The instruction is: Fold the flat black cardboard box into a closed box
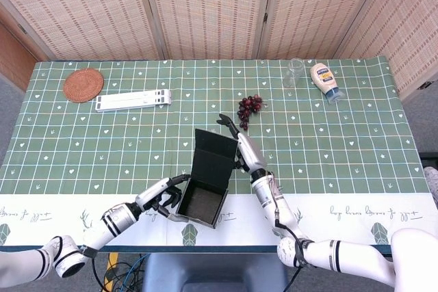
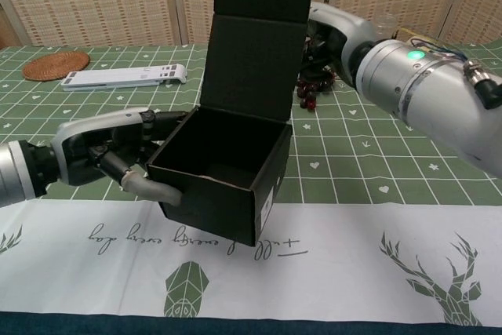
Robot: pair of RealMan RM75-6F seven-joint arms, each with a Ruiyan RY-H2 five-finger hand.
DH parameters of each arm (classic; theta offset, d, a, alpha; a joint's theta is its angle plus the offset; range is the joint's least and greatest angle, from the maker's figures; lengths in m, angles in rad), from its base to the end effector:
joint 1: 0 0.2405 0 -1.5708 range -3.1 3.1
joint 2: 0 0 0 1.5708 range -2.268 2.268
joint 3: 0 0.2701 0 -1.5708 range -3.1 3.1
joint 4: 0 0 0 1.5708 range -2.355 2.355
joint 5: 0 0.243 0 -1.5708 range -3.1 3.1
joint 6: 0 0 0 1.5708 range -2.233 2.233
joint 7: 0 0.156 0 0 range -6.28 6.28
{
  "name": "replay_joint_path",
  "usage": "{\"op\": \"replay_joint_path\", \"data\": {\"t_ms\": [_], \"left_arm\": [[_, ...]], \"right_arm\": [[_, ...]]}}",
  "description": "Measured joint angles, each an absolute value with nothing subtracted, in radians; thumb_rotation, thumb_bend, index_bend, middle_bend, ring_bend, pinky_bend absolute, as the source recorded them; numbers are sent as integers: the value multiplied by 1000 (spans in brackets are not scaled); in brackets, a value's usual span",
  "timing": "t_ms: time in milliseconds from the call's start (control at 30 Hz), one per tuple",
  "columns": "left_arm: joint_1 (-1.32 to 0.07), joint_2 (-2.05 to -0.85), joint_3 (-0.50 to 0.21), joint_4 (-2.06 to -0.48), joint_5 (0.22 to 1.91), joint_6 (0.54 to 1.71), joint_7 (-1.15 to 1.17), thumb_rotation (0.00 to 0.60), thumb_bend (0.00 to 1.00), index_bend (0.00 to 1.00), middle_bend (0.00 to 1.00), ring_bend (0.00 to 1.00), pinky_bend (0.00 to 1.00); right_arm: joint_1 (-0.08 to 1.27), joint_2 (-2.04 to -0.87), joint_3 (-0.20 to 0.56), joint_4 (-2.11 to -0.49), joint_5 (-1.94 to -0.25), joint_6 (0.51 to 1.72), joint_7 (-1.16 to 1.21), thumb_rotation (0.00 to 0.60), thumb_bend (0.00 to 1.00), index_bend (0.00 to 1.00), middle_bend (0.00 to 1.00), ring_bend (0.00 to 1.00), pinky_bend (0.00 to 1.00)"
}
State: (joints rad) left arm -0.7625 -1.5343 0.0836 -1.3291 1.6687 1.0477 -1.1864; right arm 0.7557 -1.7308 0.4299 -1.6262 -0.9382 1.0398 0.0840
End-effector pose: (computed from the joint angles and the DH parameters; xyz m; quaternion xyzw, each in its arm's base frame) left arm -0.1756 0.3167 -0.0720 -0.5729 -0.6773 -0.4616 0.0050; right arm -0.0484 -0.3678 -0.0602 0.4891 -0.6289 0.5603 0.2265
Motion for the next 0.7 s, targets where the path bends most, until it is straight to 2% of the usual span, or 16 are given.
{"op": "replay_joint_path", "data": {"t_ms": [333, 700], "left_arm": [[-773, -1559, 57, -1301, 1608, 997, -1119, 600, 73, 320, 377, 715, 854], [-756, -1603, -14, -1310, 1467, 950, -931, 600, 73, 309, 377, 714, 854]], "right_arm": [[765, -1702, 429, -1698, -989, 1010, 109, 600, 0, 0, 186, 656, 1000], [835, -1599, 416, -1752, -865, 908, -52, 600, 0, 0, 264, 673, 1000]]}}
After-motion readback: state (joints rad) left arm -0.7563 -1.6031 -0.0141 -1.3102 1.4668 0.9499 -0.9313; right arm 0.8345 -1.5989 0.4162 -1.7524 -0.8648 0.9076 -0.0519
